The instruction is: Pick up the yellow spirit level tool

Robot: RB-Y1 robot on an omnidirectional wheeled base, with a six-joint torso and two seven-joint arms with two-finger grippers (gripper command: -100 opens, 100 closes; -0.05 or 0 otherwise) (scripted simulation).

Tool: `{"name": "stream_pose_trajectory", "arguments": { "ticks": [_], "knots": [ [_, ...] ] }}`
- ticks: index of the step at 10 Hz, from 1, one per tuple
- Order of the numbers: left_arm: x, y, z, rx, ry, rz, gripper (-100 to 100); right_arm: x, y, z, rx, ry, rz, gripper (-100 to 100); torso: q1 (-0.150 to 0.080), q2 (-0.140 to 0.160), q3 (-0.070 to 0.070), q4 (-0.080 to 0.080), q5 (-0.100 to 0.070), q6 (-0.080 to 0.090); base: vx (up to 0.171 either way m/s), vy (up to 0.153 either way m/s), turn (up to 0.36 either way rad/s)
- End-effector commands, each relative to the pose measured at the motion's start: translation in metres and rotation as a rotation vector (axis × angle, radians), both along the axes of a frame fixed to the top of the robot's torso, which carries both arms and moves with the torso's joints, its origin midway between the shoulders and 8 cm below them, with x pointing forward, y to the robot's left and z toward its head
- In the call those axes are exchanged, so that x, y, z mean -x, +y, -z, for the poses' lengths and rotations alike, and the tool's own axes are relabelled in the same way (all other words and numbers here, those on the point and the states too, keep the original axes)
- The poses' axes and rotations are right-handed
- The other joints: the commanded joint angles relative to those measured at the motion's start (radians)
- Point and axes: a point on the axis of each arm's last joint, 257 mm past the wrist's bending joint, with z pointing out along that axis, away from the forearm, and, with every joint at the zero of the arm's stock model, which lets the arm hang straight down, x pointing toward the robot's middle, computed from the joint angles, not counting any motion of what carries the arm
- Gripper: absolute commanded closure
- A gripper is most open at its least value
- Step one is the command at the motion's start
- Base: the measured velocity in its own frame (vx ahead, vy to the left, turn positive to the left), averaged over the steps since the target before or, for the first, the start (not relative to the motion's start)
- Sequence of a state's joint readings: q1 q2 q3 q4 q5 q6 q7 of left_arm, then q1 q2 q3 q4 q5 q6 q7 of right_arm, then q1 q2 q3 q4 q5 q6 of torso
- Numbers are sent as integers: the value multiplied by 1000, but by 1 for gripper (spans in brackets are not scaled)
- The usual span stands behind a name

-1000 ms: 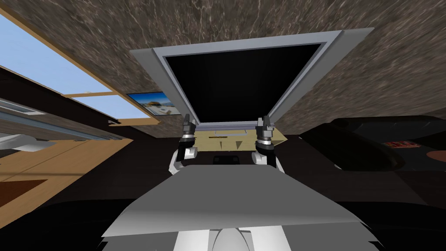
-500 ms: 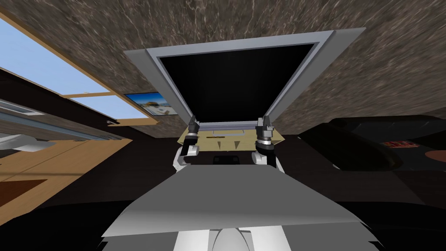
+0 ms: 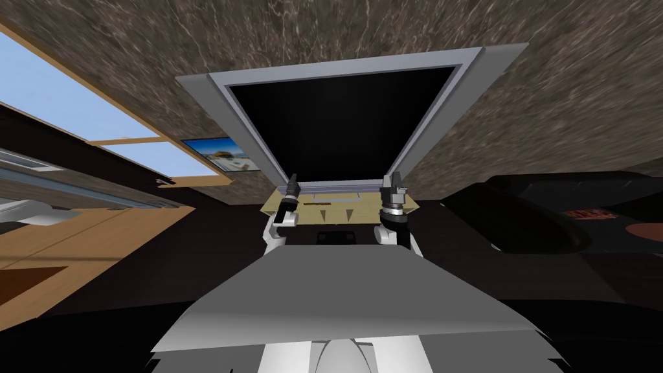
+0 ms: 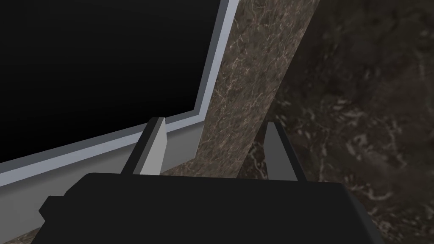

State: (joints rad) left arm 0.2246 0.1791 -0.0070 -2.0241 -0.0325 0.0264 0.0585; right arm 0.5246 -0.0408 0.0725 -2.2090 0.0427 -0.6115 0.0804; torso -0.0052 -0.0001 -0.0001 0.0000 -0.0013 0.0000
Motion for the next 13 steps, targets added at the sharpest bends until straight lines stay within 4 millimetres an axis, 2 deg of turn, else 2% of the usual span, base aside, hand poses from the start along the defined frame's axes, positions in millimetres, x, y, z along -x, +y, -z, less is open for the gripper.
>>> {"name": "stream_pose_trajectory", "arguments": {
  "ticks": [1, 2, 3, 4, 5, 6, 7, 8, 9, 10, 11, 12, 13],
  "knots": [
    [-10, -3, 19, 6, 56, -3, -100, 0, 0, 0, 0, 0, 0, 0, 0, 0, 0, 0, 0, 0, 7, -76, 0],
    [-21, -7, 27, 12, 87, 6, -100, 0, 0, 0, 0, 0, 0, 0, 0, 0, 0, 0, 0, 0, 13, -84, 0],
    [-23, -5, 40, 13, 124, -1, -100, 0, 0, 0, 0, 0, 0, 0, 0, -1, -1, 0, 0, 0, -1, -74, -1],
    [-34, -8, 53, 20, 160, 6, -100, 0, 0, 0, 0, 0, 0, 0, 0, -1, 0, 0, 0, 0, 4, -85, -1],
    [-35, -6, 63, 20, 197, -2, -100, 0, 0, 0, 0, 0, 0, 0, 0, -1, 0, 0, 0, 0, 2, -68, 0],
    [-45, -10, 73, 26, 231, 4, -100, 0, 0, 0, 0, 0, 0, 0, 1, 0, 0, 0, 0, 0, -2, -81, 0],
    [-45, -8, 87, 27, 270, -4, -100, 0, 0, 0, 0, 0, 0, 0, 0, 0, 0, 0, 0, 0, 3, -71, -1],
    [-56, -12, 97, 32, 306, 0, -100, 0, 0, 0, 0, 0, 0, 0, 1, 0, 0, 0, 0, 0, -5, -71, 0],
    [-55, -9, 109, 32, 342, -8, -100, 0, 0, 0, 0, 0, 0, 0, 1, 0, 0, 0, 0, 0, 2, -61, -1],
    [-54, -9, 111, 32, 348, -10, -100, 0, 0, 0, 0, 0, 0, 0, 1, 0, 0, 0, 0, 0, 7, -26, 3],
    [-64, -12, 122, 37, 393, -9, -100, 0, 0, 0, 0, 0, 0, 0, 3, 0, 0, 0, 1, 0, 11, -45, -4],
    [-62, -10, 134, 36, 425, -16, -100, 0, 0, 0, 0, 0, 0, 0, 3, -1, 0, 0, 1, 0, 6, -47, 0],
    [-71, -13, 139, 41, 453, -15, -100, 0, 0, 0, 0, 0, 0, 0, 3, -1, 0, 0, 0, 0, 6, -56, 1]
  ]
}}
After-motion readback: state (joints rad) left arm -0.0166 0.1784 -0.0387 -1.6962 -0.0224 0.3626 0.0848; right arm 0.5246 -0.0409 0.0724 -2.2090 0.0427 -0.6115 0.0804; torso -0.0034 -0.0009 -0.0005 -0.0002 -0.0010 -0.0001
